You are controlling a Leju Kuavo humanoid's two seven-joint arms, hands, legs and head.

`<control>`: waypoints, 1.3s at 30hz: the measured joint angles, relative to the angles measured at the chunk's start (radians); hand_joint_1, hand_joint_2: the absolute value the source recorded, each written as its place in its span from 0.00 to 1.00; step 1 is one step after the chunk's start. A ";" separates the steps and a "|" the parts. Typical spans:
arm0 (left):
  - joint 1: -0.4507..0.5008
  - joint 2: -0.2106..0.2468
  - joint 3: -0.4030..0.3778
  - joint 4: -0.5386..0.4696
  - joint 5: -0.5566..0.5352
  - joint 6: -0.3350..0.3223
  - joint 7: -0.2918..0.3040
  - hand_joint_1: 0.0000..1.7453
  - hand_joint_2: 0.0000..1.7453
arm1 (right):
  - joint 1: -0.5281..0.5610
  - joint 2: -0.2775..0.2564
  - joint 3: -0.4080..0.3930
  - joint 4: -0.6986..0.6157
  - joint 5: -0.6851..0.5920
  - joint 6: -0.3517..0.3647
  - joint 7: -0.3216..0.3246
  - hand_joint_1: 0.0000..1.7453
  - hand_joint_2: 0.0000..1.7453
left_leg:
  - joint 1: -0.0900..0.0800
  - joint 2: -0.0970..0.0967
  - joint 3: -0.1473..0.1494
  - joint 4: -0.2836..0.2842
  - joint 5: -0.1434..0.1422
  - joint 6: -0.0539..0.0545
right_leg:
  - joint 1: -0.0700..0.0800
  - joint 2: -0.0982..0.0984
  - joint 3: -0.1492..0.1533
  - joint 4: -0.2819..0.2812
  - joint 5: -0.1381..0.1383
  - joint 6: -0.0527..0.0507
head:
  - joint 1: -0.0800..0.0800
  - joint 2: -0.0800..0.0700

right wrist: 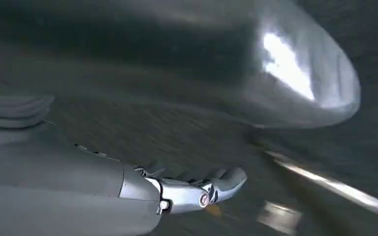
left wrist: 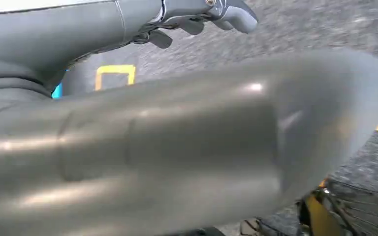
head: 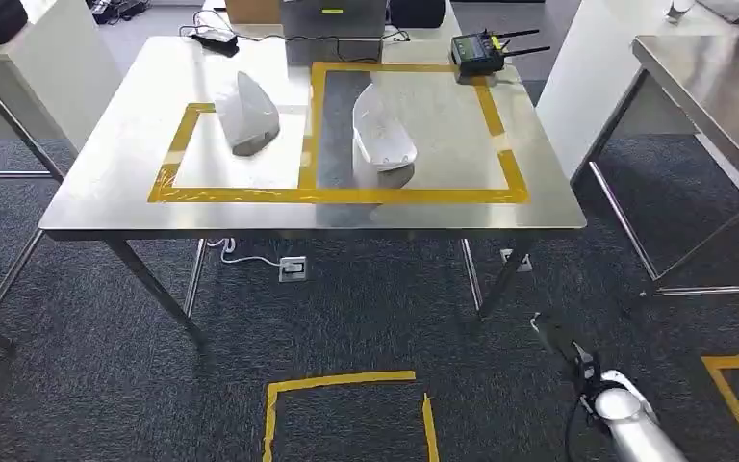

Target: Take the parts from the cabinet and place them on the table.

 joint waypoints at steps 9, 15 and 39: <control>-0.004 0.057 -0.027 0.000 -0.015 -0.001 0.002 0.00 0.00 | 0.103 0.197 -0.144 0.336 -0.092 -0.252 0.406 0.00 0.00 | 0.004 -0.008 -0.061 0.252 -0.208 -0.045 | -0.003 0.004 -0.088 -0.020 0.097 -0.049 | 0.008 0.000; 0.006 0.068 -0.027 0.000 -0.043 -0.001 0.152 0.00 0.00 | 0.120 0.256 -0.239 0.387 -0.161 -0.264 0.414 0.00 0.00 | 0.015 -0.014 0.211 -0.041 -0.167 -0.063 | -0.015 0.005 -0.170 0.014 0.145 -0.019 | 0.005 0.000; 0.001 0.018 -0.072 0.005 -0.117 -0.011 0.106 0.00 0.00 | 0.118 0.220 -0.354 0.420 -0.217 -0.217 0.242 0.00 0.00 | -0.002 -0.002 -0.036 0.216 -0.202 -0.052 | -0.014 0.004 -0.054 -0.004 0.049 -0.050 | 0.005 0.000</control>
